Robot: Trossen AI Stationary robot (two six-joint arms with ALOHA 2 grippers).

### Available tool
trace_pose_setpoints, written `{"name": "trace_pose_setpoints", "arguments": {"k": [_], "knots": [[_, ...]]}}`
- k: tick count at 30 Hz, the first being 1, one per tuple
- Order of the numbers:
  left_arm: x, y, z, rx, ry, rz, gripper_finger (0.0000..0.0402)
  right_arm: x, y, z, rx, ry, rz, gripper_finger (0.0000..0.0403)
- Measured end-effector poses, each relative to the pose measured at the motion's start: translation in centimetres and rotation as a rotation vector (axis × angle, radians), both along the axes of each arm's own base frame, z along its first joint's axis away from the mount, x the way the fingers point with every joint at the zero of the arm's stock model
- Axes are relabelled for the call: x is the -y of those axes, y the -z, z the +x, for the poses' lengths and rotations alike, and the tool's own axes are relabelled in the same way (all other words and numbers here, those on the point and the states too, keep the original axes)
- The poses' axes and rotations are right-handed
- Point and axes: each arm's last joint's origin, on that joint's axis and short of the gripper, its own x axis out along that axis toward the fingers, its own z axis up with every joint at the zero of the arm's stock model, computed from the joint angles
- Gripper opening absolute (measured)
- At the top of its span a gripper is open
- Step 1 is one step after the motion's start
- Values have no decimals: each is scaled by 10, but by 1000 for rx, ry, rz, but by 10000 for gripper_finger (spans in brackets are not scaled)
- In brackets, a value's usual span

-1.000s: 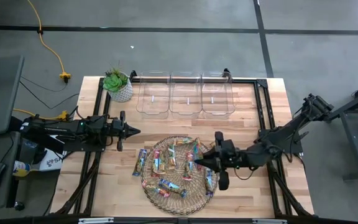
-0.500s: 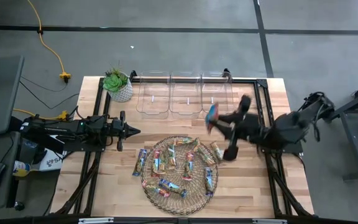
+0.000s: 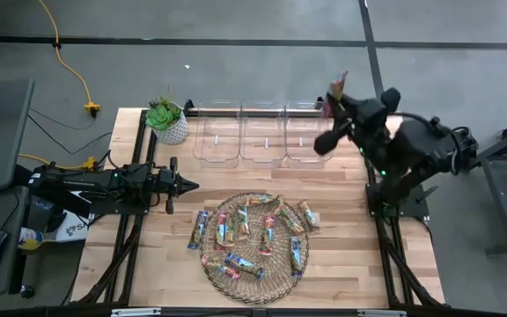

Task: Pick and place Granola Bars by type
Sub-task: Put the red granola bar into the right transparent bin

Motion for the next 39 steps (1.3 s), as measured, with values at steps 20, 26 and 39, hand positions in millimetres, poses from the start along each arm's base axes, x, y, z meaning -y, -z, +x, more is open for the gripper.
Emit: {"name": "trace_pose_setpoints", "arguments": {"k": [20,26,39], "knots": [[0,0,0,0,1,0,1,81,3,9,41,252,18,56],[0,0,0,0,0,0,1,107,34,11,21,137,201,44],[0,0,0,0,0,0,1,196,119,31,-217,176,806,41]]}}
